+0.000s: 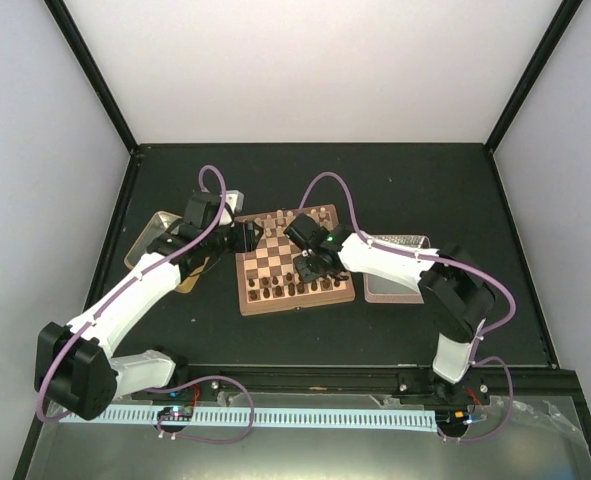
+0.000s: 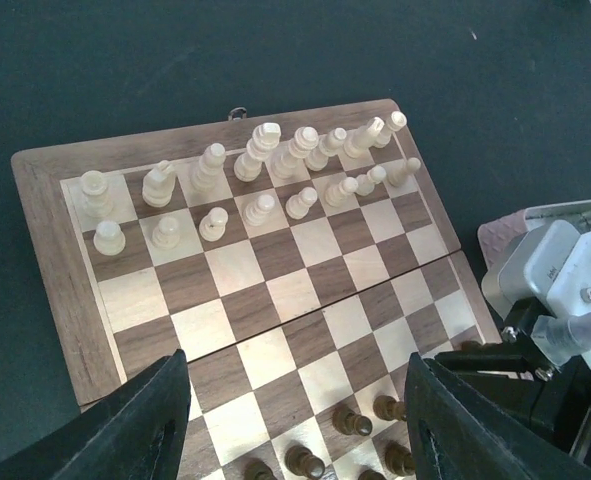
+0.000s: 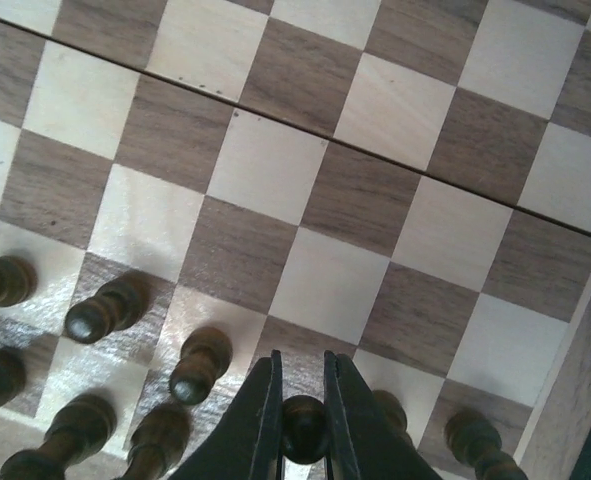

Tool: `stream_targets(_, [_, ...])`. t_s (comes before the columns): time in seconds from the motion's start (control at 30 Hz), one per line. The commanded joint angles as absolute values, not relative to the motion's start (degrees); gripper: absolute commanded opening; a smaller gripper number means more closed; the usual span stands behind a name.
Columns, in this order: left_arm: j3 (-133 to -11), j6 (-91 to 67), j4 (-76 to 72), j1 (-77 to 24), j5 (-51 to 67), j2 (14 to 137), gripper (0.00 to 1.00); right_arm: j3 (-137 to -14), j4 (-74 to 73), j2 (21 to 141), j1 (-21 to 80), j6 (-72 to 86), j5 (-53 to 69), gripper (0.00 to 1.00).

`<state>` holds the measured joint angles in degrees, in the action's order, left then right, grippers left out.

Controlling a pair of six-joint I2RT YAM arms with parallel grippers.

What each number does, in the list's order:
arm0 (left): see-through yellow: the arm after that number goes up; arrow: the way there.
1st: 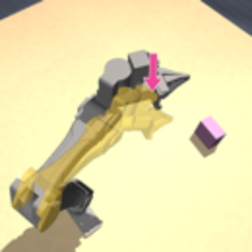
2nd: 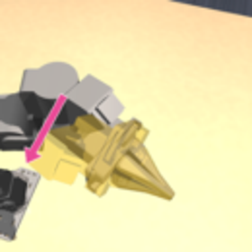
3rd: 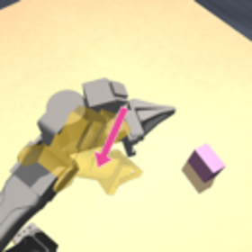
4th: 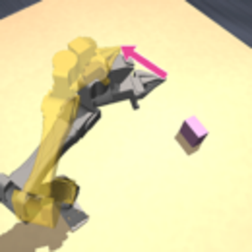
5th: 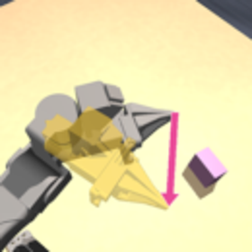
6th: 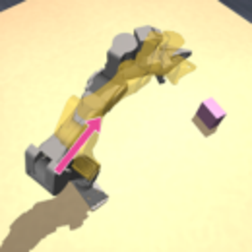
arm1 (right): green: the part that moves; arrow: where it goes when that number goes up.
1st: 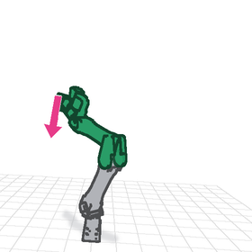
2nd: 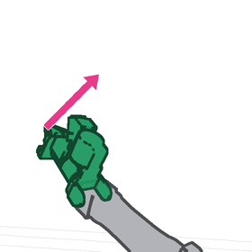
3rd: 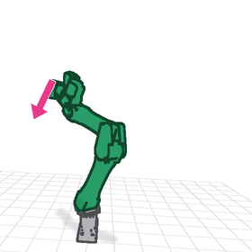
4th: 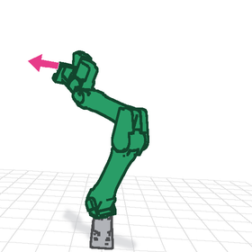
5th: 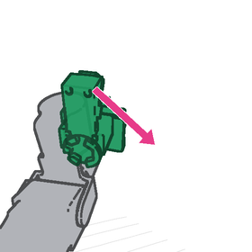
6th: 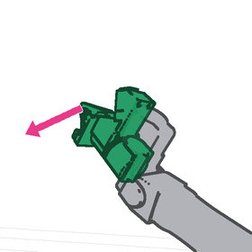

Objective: Set up the chess pieces on the board
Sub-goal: Place the chess piece on the chessboard.

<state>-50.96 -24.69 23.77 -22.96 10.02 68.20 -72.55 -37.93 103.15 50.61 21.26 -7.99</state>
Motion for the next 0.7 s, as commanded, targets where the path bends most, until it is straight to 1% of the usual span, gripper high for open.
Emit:
stream_targets(0.0, [-51.08, -25.78, 24.41, -22.33, 9.0, 67.24, 0.6, -74.7, -37.38, 104.95, 50.74, 20.48, -10.49, 0.03])
stream_targets(0.3, [-50.98, -25.83, 24.03, -21.82, 9.74, 67.41, 0.6, -74.93, -36.33, 107.33, 50.79, 20.3, -9.23, 0.04])
stream_targets(0.67, [-50.9, -25.83, 23.76, -21.4, 10.35, 67.7, 0.61, -74.07, -34.81, 108.51, 50.75, 20.14, -8.44, 0.09])
